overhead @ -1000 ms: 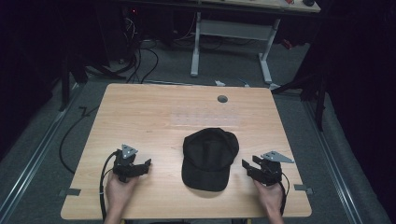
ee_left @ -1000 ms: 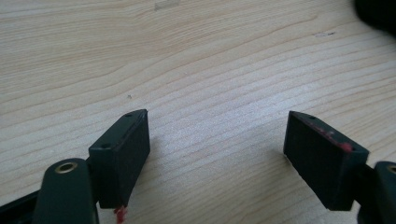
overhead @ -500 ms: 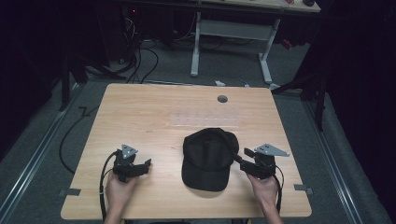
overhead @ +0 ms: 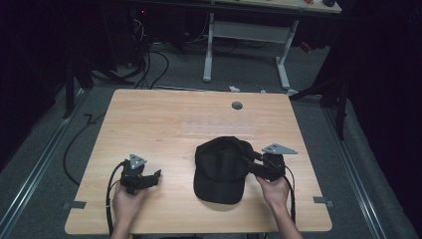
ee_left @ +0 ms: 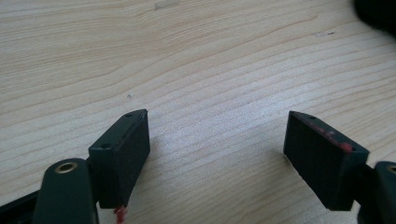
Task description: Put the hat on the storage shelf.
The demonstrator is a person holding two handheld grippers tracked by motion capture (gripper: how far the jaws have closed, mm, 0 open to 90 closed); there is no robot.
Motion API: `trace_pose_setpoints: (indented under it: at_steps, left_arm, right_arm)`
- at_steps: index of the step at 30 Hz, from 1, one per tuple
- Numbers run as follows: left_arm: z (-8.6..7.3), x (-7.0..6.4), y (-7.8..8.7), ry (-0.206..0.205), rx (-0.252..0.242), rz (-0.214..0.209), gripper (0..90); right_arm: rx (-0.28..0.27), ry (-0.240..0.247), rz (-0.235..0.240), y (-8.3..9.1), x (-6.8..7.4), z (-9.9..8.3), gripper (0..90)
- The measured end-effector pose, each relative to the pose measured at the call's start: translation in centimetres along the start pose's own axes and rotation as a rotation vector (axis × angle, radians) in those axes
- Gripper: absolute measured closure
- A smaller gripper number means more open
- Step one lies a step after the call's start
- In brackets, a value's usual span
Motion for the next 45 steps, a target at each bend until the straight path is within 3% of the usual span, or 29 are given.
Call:
trace_pose_setpoints:
  at_steps: [8,24,31,34,45]
  left_arm:
    - [0.0,0.0,0.0,0.0,0.0,0.0,23.0]
    - [0.0,0.0,0.0,-0.001,0.001,0.001,23.0]
    - [0.0,-0.1,0.0,-0.005,0.002,0.005,22.9]
    - [0.0,-0.1,-0.1,-0.019,0.009,0.012,22.4]
    - [0.0,-0.2,-0.1,-0.014,0.01,0.015,21.9]
  right_arm:
    - [0.03,0.018,0.013,-1.2,0.4,0.4,60.7]
    - [0.095,-0.031,0.063,-2.3,-0.4,-0.3,80.9]
    - [0.083,-0.029,0.084,-2.1,-0.3,-0.3,86.9]
    - [0.065,-0.038,0.101,-1.9,-0.3,-0.4,87.4]
    - [0.004,-0.046,0.141,-0.6,-0.2,0.1,87.7]
Point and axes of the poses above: each handheld gripper's, and its own axes: y roughly backward along the jaws, z roughly out of its top, x roughly to its left, the point moved 6 cm from there along -y, roughly forward along the jaws
